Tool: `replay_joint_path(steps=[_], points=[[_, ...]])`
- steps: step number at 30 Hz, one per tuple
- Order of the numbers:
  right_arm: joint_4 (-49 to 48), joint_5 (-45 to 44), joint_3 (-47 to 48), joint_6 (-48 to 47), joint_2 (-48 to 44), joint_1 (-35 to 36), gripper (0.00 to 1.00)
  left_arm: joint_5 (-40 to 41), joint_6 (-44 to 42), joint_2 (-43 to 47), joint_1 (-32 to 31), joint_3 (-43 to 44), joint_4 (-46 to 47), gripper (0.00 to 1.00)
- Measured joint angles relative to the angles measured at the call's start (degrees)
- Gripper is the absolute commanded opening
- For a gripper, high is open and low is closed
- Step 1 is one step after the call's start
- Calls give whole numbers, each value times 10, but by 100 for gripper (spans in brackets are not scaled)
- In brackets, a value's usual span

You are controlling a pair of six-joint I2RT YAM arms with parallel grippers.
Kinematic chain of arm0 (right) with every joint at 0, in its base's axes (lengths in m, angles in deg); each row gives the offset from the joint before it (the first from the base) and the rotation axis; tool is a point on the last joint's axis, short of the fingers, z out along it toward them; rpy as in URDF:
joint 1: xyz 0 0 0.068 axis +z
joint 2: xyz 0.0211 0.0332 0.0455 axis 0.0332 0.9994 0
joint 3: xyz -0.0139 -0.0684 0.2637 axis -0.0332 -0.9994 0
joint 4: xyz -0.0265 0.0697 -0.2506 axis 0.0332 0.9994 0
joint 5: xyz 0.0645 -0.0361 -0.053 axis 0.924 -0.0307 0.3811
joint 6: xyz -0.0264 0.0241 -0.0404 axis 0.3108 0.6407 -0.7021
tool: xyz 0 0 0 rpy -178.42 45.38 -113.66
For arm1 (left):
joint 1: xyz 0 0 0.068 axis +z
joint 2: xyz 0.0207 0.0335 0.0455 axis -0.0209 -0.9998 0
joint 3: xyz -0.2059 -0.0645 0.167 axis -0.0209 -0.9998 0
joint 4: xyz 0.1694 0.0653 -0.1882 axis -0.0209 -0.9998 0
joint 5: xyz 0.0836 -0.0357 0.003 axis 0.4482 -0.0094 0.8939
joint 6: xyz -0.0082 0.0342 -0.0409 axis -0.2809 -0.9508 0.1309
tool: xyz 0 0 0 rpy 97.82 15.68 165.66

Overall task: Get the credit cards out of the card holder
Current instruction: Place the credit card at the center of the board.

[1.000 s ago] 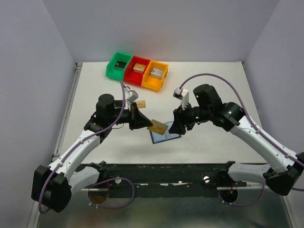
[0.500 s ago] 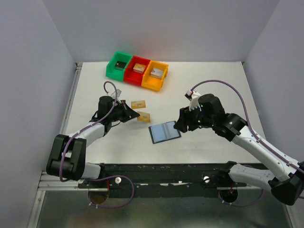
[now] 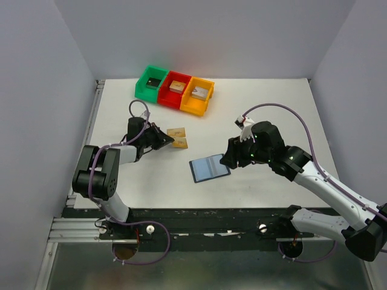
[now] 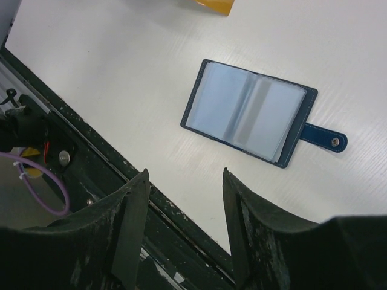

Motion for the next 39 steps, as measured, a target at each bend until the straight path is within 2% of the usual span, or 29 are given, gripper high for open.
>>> replay_joint_path(steps=[12,30,39], points=[[-9,3,-7,-1,2,0,59,-26,1,-51,29,19,25,0],[-9,3,-7,-1,13,0,59,-35,-23,-51,29,25,6,23],[-9,3,-7,-2,13,0,60,-30,-46,-50,29,28,-33,40]])
